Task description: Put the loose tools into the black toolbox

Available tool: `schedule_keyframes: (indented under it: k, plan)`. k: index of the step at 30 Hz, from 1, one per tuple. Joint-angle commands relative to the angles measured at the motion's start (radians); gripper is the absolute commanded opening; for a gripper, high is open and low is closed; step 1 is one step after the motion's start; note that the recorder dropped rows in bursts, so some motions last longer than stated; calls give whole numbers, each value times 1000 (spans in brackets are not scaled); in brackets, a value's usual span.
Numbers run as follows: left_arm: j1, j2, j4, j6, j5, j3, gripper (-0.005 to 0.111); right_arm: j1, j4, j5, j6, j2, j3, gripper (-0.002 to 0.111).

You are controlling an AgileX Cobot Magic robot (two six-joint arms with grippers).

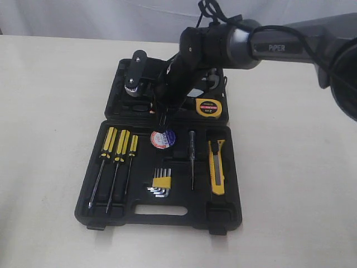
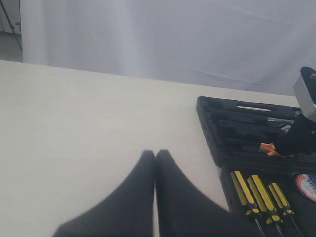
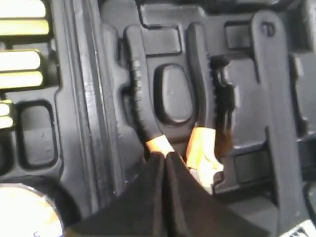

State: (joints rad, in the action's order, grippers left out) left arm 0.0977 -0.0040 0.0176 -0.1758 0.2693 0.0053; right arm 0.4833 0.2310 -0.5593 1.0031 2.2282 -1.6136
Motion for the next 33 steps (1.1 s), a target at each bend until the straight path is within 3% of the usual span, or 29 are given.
schedule_keyframes:
  k: [1, 8, 12, 16, 22, 33]
  plan:
    - [6, 4, 5, 0, 1, -5, 0, -3, 6, 5, 2, 18, -1, -1]
    - [6, 4, 5, 0, 1, -5, 0, -3, 6, 29, 2, -8, -1, -1]
    - [6, 4, 5, 0, 1, -5, 0, -3, 9, -115, -63, -118, -1, -1]
    - [6, 4, 5, 0, 1, -5, 0, -3, 11, -366, -217, -261, -1, -1]
    - [6, 4, 5, 0, 1, -5, 0, -3, 39, -593, -235, -439, -1, -1]
    - [6, 4, 5, 0, 1, -5, 0, -3, 39, -619, -235, -610, -1, -1]
